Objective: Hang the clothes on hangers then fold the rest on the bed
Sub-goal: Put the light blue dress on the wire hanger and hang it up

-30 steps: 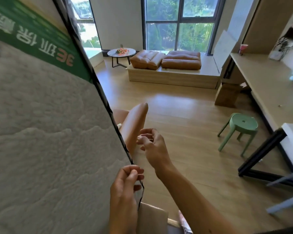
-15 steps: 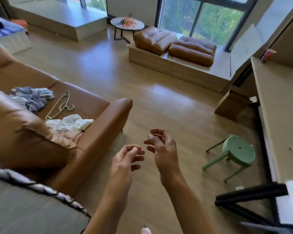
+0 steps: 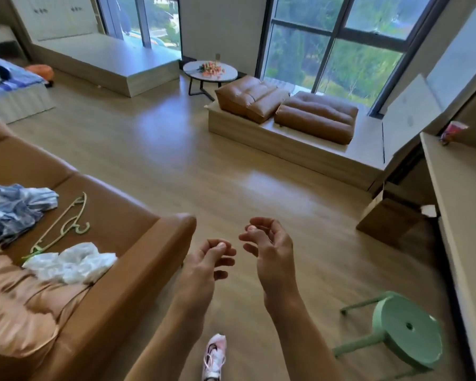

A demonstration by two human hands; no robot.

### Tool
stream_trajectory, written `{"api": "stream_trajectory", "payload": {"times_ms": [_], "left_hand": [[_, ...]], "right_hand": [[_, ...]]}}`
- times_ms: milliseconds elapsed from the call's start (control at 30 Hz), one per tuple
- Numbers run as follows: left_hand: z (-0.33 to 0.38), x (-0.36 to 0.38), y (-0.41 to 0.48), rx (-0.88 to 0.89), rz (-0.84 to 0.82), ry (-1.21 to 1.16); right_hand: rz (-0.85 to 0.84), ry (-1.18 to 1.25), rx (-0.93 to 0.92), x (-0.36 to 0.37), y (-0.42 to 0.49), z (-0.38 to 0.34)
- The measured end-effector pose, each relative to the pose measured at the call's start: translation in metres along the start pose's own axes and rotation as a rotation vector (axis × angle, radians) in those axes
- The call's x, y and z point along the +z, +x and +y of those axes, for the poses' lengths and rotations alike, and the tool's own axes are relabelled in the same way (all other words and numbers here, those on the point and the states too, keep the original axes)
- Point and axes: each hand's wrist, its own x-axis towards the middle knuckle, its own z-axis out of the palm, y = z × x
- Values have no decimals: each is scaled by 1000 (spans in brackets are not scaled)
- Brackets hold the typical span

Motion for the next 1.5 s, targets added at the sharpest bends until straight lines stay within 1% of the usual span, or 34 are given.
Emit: {"api": "stream_trajectory", "payload": {"times_ms": [67, 100, 333, 400, 533, 633, 800, 933, 1067, 1167, 1300, 1400, 1433, 1500], "left_hand": [[11, 20, 58, 4, -21, 12], [18, 25, 71, -3, -22, 13], [82, 94, 230, 63, -94, 60], [90, 116, 269, 60, -118, 78], [93, 157, 347, 53, -107, 93], [99, 184, 405, 50, -32, 79], [130, 205, 496, 29, 154, -8], [152, 191, 555, 22, 328, -62], [160, 159, 606, 42, 442, -130], [167, 124, 653, 48, 527, -168], [185, 62, 718, 88, 644, -213], [201, 10, 760, 133, 725, -236], [208, 4, 766, 128, 723, -233], [220, -24, 782, 132, 772, -259]], "right_hand": [[16, -14, -16, 4, 63, -7], [25, -21, -13, 3, 77, -11], [86, 60, -66, -9, 245, -55], [84, 67, -58, -13, 290, -57], [60, 73, -43, -13, 385, -52], [15, 56, -52, -11, 459, -57], [-153, 19, -59, 9, 576, -89], [-307, -16, -21, 55, 645, -98], [-488, -29, 35, 116, 681, -87], [-588, -73, 58, 174, 713, -76], [-704, -107, 8, 269, 760, -76], [-822, -107, 6, 342, 787, -81], [-820, -95, 5, 350, 792, -84], [-861, -98, 20, 388, 800, -83]]}}
